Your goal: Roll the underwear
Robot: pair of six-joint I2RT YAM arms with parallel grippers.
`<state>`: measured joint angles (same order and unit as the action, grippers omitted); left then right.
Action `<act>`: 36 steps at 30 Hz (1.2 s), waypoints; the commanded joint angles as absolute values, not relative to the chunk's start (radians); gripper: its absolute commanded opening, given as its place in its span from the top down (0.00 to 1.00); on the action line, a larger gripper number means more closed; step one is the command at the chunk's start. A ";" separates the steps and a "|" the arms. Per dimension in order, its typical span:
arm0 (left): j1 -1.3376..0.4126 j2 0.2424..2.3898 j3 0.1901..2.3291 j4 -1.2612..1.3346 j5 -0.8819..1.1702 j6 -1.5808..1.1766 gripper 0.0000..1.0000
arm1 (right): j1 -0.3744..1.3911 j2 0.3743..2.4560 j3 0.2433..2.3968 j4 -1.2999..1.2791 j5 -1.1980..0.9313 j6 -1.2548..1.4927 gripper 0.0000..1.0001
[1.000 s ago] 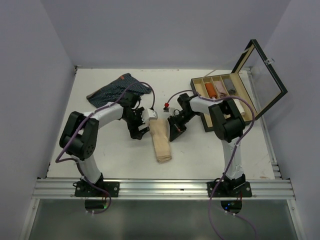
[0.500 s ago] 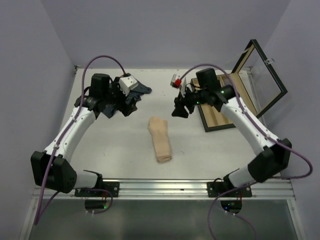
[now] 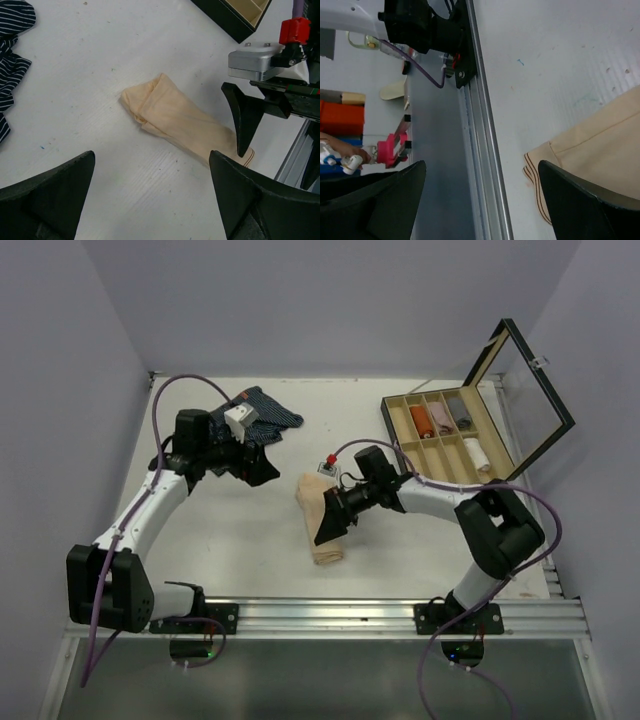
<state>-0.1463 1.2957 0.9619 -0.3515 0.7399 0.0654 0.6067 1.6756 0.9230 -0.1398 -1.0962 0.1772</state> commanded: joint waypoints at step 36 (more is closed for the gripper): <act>-0.132 1.367 0.989 -0.385 0.721 0.084 0.02 | 0.566 2.051 1.020 0.310 -0.997 0.719 0.09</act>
